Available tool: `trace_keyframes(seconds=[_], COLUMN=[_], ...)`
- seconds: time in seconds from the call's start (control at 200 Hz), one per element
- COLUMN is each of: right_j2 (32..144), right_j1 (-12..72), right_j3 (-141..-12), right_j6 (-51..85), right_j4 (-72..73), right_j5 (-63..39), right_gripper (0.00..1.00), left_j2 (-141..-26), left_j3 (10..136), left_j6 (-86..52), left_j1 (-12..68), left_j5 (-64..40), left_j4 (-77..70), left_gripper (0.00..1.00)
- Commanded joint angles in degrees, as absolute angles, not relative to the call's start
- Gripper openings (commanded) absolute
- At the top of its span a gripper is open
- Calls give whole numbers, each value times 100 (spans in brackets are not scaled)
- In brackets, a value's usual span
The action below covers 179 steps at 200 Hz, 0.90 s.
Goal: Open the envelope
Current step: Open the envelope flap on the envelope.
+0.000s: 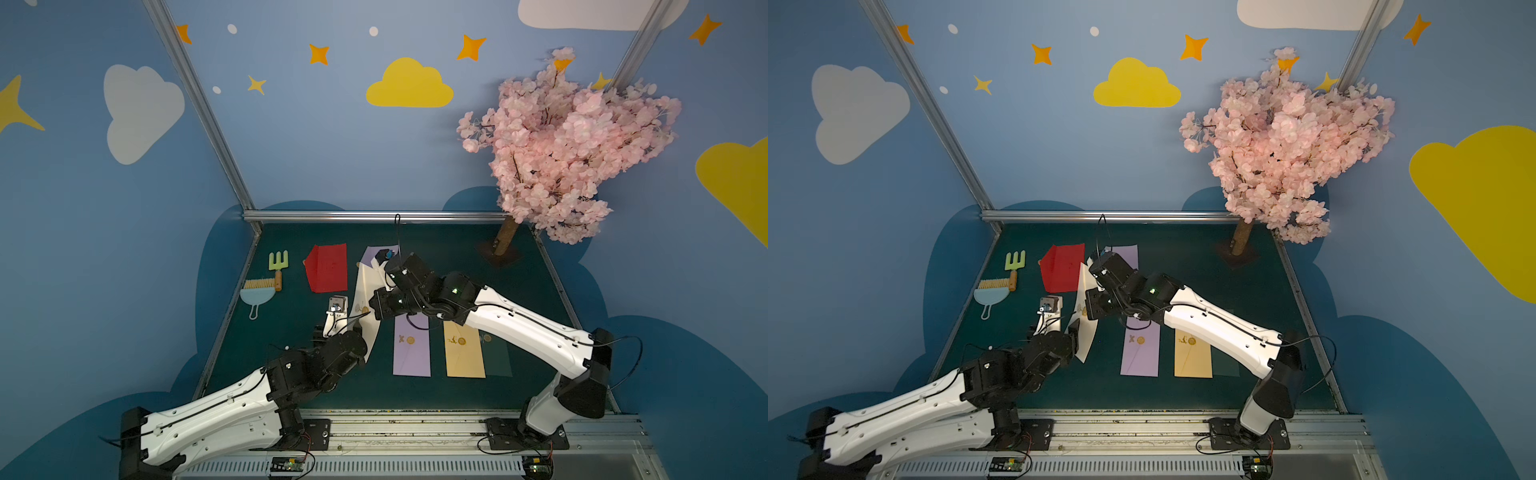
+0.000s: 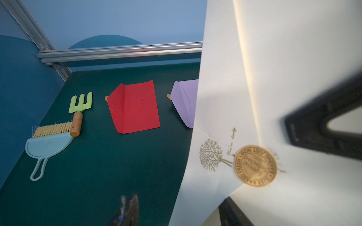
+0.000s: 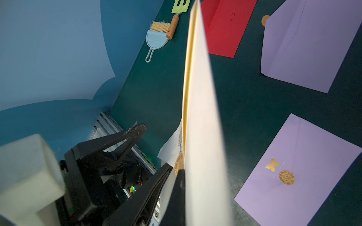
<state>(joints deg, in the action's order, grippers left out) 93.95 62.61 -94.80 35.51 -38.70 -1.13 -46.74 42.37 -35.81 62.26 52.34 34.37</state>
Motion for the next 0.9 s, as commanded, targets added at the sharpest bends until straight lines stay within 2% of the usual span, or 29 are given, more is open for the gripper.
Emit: trace_keyframes(seconds=[0.0,0.891], right_j2=[9483,9532], right_j1=[6323,6326], right_j3=[-9510,-9486], right_j6=[3456,3468], right_j4=[-4139,-4140], right_j5=[-193,-255], right_gripper=[0,0], left_j2=[-4597,-4586], left_j3=[4331,4342], left_j6=[-3566,-3516], left_j1=[6179,6135], left_j5=[5385,5349], left_j4=[3432,3402], left_gripper=[66,66])
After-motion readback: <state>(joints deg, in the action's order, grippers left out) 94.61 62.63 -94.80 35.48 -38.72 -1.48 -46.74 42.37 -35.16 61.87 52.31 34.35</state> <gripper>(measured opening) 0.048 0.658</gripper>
